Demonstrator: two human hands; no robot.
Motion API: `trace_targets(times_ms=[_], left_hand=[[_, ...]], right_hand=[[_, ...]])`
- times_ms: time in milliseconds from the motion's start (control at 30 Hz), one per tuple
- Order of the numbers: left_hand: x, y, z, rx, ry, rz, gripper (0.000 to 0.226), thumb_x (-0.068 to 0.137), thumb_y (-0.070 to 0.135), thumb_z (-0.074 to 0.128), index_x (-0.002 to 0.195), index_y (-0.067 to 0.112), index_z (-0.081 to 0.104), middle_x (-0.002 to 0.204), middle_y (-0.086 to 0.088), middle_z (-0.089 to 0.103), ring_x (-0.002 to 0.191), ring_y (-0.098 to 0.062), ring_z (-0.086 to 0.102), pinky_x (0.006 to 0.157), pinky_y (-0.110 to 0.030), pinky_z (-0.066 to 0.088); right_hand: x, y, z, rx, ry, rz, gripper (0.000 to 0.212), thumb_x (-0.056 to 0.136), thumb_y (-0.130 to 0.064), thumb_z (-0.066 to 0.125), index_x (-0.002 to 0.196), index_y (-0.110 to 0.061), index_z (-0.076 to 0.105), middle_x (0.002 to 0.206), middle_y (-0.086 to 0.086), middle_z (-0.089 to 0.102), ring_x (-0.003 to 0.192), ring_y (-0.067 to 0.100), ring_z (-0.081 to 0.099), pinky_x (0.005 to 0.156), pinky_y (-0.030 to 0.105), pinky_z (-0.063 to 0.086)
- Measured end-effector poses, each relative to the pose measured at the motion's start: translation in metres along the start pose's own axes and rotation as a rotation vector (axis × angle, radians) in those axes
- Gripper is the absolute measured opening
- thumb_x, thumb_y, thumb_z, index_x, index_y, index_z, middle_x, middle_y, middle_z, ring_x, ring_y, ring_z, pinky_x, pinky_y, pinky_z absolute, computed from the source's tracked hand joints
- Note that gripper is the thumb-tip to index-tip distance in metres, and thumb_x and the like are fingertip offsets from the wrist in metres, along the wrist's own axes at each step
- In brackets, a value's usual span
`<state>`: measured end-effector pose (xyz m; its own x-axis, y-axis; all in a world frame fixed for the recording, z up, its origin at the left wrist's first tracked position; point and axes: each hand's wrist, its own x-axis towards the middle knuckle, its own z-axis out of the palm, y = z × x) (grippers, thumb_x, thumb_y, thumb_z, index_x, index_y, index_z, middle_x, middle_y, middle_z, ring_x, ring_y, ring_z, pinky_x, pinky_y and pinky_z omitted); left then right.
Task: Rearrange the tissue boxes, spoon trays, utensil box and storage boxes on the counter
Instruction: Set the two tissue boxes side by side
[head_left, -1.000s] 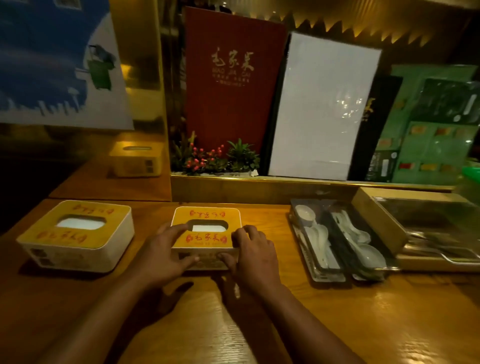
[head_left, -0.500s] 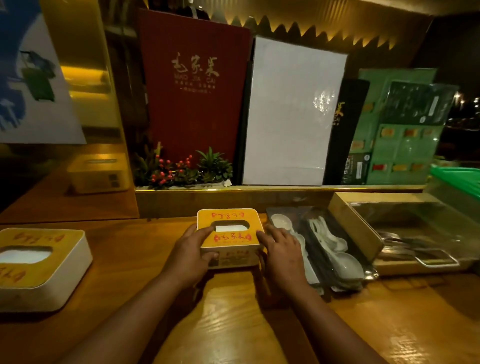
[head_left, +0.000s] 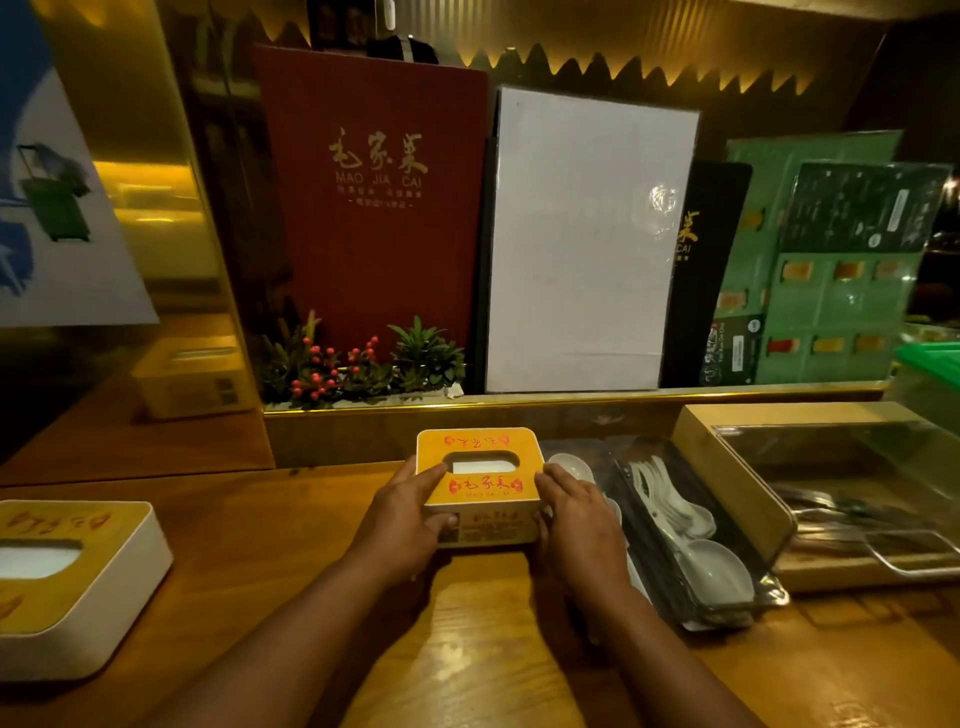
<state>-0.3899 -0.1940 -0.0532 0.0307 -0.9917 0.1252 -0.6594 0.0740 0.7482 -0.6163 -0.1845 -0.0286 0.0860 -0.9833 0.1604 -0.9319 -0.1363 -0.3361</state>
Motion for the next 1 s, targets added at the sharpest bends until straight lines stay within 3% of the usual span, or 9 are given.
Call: trace_targets(times_ms=[667,867,1000], left_hand=[[0.011,0.004,0.007,-0.029,0.001,-0.023,0.076,0.086,0.013,0.074,0.148,0.041,0.040,0.160,0.012,0.030,0.141,-0.022,0.040,0.101,-0.044,0.053],[-0.013,0.008,-0.017,0.080,-0.028,-0.064,0.076,0.093,0.022,0.067,0.155,0.038,0.026,0.168,0.002,0.010,0.153,-0.026,0.017,0.118,-0.043,0.029],[-0.047,-0.002,-0.067,0.142,0.061,-0.025,0.066,0.091,0.028,0.069,0.151,0.031,0.040,0.161,0.001,0.033,0.145,-0.021,0.035,0.115,-0.039,0.035]], right_hand=[[0.012,0.002,-0.001,-0.010,-0.020,0.012,0.059,0.102,-0.035,0.053,0.156,-0.032,0.030,0.165,-0.007,0.025,0.146,0.026,0.031,0.116,0.051,0.028],[0.007,-0.003,-0.002,0.035,0.012,0.006,0.061,0.093,-0.041,0.065,0.149,-0.026,0.043,0.157,0.001,0.039,0.144,0.025,0.033,0.116,0.052,0.032],[-0.006,-0.032,-0.002,0.124,0.145,-0.076,0.051,0.087,-0.038,0.072,0.134,-0.022,0.059,0.144,0.005,0.052,0.131,0.026,0.044,0.108,0.050,0.043]])
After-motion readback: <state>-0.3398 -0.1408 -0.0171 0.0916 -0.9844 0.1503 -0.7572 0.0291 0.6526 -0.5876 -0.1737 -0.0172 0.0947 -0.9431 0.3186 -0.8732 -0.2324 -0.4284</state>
